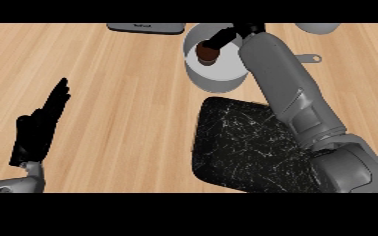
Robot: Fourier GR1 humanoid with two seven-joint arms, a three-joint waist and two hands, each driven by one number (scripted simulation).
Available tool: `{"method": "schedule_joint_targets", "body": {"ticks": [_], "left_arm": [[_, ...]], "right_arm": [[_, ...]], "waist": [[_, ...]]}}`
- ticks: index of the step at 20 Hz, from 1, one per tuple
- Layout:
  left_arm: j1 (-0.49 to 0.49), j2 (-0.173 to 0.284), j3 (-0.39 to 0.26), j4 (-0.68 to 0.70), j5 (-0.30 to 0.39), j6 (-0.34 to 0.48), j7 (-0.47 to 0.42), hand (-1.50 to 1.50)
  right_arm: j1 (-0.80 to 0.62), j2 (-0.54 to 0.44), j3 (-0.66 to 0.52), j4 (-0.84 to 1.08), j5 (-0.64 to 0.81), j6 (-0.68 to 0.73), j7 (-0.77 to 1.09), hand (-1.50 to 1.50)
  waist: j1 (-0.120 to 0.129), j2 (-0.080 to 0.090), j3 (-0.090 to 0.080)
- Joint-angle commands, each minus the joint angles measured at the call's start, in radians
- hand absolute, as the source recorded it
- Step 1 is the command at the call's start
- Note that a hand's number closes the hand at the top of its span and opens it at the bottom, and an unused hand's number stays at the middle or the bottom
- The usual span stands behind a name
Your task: Pick the cupcake from the tray and place it in the pot
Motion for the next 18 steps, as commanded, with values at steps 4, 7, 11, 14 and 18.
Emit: {"method": "schedule_joint_targets", "body": {"ticks": [4, 7, 11, 14, 18], "left_arm": [[-0.007, -0.014, -0.002, 0.024, -0.017, 0.02, 0.001, 0.0], [0.005, 0.025, 0.034, -0.014, 0.016, -0.013, 0.023, 0.0], [0.085, 0.0, 0.028, -0.044, 0.009, -0.002, 0.005, 0.0], [0.073, 0.002, 0.034, -0.006, -0.003, 0.001, -0.027, 0.0], [0.084, -0.01, 0.025, -0.04, -0.022, 0.014, -0.021, 0.0]], "right_arm": [[-0.015, 0.036, -0.207, -0.079, -0.23, -0.02, -0.18, -1.5], [-0.028, -0.009, -0.26, -0.05, -0.286, 0.041, -0.187, -1.5], [-0.009, -0.067, -0.261, -0.021, -0.312, 0.191, -0.194, -1.5], [0.012, -0.136, -0.289, -0.012, -0.355, 0.311, -0.213, -1.5], [0.095, -0.16, -0.288, -0.04, -0.382, 0.37, -0.272, -1.5]], "waist": [[-0.022, -0.007, 0.001], [-0.018, -0.012, 0.0], [-0.041, -0.024, -0.001], [-0.05, -0.023, -0.001], [-0.061, -0.028, -0.001]]}}
